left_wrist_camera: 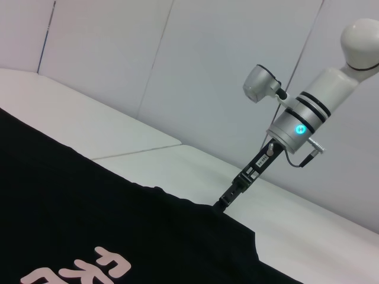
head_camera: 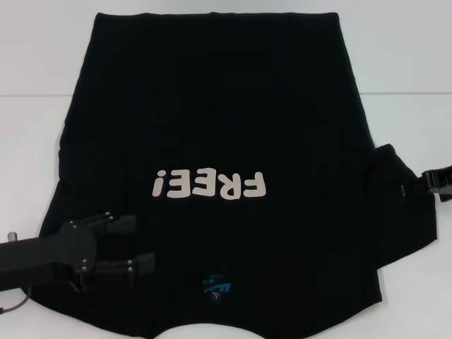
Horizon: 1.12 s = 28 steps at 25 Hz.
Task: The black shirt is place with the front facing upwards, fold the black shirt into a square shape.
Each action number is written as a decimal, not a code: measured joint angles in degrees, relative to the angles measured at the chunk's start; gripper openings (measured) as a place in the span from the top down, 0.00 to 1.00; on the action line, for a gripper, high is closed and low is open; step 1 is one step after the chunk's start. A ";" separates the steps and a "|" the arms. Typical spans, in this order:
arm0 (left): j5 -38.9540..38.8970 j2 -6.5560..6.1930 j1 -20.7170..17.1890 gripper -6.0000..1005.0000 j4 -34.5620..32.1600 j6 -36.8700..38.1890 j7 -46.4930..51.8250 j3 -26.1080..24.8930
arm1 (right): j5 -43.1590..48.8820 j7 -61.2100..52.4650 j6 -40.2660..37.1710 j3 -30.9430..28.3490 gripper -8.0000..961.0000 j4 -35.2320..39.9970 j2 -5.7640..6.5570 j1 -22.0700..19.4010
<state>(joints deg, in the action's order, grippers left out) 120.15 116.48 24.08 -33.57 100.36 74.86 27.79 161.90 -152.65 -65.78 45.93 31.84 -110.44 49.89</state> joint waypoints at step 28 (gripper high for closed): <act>0.00 -0.24 -0.02 0.05 -0.01 0.20 0.21 -0.19 | 0.08 -0.58 -0.37 4.38 0.62 0.52 -0.30 0.32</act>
<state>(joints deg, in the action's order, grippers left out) 120.15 116.24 24.06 -33.58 100.55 75.07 27.59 161.98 -153.23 -66.16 50.31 32.36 -110.74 50.21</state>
